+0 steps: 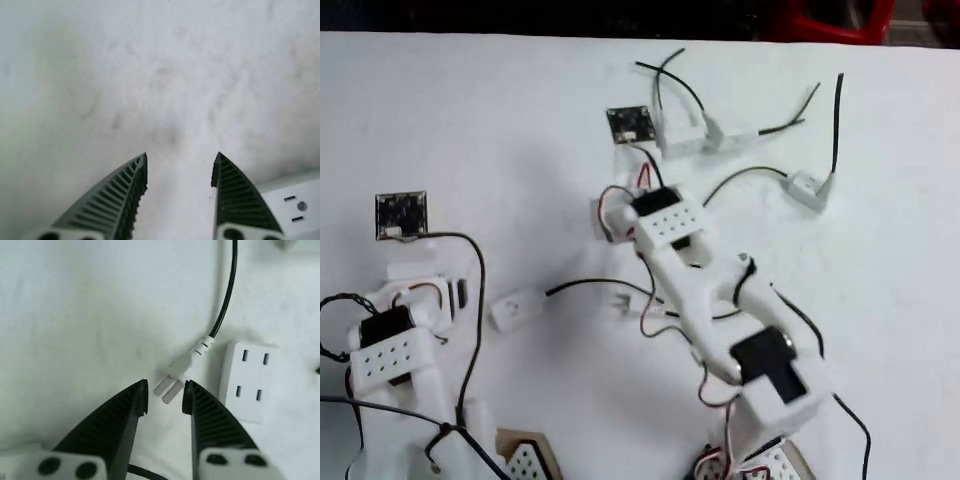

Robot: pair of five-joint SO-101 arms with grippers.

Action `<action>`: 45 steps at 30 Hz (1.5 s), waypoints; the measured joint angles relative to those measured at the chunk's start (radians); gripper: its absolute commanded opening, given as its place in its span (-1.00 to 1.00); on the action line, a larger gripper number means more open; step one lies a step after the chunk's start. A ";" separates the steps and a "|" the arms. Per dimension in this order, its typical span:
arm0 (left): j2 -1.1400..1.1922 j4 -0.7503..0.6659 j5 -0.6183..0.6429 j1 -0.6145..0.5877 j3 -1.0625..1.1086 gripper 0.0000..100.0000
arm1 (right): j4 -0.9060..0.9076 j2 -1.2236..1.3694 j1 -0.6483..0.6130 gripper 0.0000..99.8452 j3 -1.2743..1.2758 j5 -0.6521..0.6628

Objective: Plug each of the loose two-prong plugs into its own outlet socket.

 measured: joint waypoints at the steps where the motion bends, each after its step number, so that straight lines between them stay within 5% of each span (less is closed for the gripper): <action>1: 0.000 0.000 0.000 0.000 0.000 -0.57 | 0.017 0.026 0.000 -0.78 -0.032 -0.021; 10: 0.000 0.000 0.000 0.000 0.000 -0.57 | 0.212 0.209 0.000 -0.78 -0.327 -0.189; 23: 0.000 0.000 0.000 0.000 0.000 -0.57 | 0.420 0.354 0.051 -0.78 -0.557 -0.267; 45: 0.000 0.000 0.000 0.000 0.000 -0.57 | 0.393 0.516 0.052 -0.95 -0.661 -0.267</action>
